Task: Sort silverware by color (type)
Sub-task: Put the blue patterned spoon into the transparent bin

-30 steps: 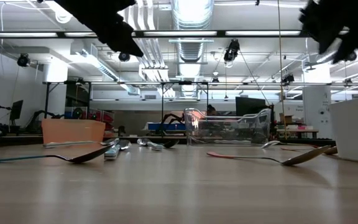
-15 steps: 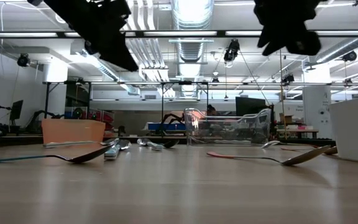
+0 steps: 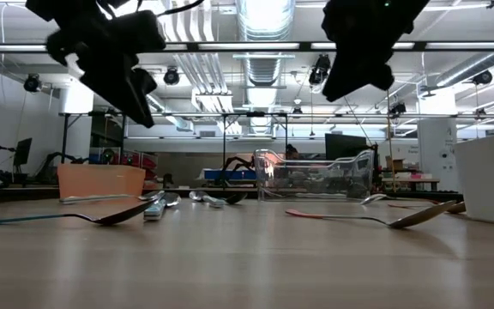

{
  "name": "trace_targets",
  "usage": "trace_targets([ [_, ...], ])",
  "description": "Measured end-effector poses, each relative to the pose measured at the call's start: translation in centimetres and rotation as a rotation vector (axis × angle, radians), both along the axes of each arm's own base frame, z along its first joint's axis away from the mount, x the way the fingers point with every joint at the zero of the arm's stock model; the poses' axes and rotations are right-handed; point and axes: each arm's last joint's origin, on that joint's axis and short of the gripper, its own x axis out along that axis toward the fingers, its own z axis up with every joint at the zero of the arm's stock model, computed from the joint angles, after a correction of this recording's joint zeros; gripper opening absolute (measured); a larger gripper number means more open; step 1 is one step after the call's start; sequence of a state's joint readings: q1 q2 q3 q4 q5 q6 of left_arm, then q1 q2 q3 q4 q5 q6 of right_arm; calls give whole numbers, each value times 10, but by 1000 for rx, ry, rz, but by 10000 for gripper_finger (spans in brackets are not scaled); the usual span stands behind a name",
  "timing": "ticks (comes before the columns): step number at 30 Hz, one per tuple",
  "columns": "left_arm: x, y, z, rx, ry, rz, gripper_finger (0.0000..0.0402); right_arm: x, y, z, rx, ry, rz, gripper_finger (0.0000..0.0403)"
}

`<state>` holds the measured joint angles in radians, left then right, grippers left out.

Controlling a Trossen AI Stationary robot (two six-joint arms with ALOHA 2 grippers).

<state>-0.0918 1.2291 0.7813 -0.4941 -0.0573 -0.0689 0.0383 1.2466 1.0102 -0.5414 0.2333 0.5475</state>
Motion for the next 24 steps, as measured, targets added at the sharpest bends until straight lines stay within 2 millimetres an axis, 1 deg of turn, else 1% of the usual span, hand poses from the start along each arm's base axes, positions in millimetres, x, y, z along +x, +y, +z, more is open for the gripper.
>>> trace_targets([
  [4,5,-1,-1,-38,-40,-31,121,15,0,-5,-66,-51,66,79],
  [9,14,1,-7,-25,-62,-40,121,44,2,-13,-155,-175,145,79],
  [15,18,7,-16,10,-24,-59,121,78,1,-29,-164,-327,131,79],
  [18,18,8,-17,35,-21,-87,121,94,2,-39,-152,-332,131,79],
  [24,13,10,-19,47,-18,-96,121,124,3,-55,-111,-249,106,79],
])
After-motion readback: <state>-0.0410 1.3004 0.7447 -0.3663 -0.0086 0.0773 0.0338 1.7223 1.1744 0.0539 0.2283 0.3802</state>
